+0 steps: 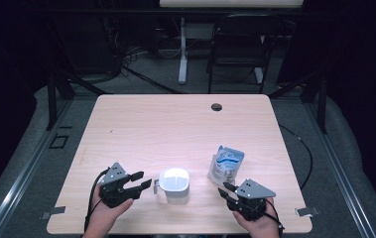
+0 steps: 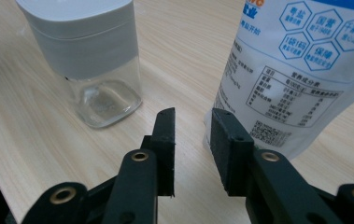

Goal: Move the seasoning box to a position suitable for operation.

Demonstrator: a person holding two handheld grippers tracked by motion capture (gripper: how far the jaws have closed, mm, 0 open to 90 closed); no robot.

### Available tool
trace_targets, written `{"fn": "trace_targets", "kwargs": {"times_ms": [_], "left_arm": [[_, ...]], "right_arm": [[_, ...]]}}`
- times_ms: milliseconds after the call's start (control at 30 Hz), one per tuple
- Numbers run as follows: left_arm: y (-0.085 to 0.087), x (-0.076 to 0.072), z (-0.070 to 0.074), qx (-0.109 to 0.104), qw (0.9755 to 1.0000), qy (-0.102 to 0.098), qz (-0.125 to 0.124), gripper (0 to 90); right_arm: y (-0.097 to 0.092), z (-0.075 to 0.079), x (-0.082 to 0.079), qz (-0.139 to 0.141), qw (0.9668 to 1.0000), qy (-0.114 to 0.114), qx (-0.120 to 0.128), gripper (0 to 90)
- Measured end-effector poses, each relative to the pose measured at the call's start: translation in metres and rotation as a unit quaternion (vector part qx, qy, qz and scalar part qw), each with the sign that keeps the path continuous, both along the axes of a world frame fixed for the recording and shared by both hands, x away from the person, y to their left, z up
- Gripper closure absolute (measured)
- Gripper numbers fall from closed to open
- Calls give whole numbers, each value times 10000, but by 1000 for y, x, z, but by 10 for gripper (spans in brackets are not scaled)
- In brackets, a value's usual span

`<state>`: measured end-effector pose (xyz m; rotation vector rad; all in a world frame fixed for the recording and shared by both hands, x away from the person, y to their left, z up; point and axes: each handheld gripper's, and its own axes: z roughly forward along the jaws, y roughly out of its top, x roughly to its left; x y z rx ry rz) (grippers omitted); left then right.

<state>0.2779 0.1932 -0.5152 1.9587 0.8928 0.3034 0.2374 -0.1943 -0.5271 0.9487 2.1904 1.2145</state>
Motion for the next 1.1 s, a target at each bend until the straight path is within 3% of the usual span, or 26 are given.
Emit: {"fn": "trace_targets", "kwargs": {"times_ms": [300,567,800,1100], "left_arm": [[-5,-3,12,-37,10000,-72,5,591],[-12,-4,18,71,9999,-100,-64,628],[-15,-2,24,-50,10000,-74,-40,655],[-24,0,29,-16,9998,-166,-61,659]], "right_arm": [[7,0,3,45,10000,-28,-35,712],[9,3,4,3,10000,-77,27,704],[13,4,4,36,9999,-80,58,688],[16,7,4,9,9999,-74,77,676]]}}
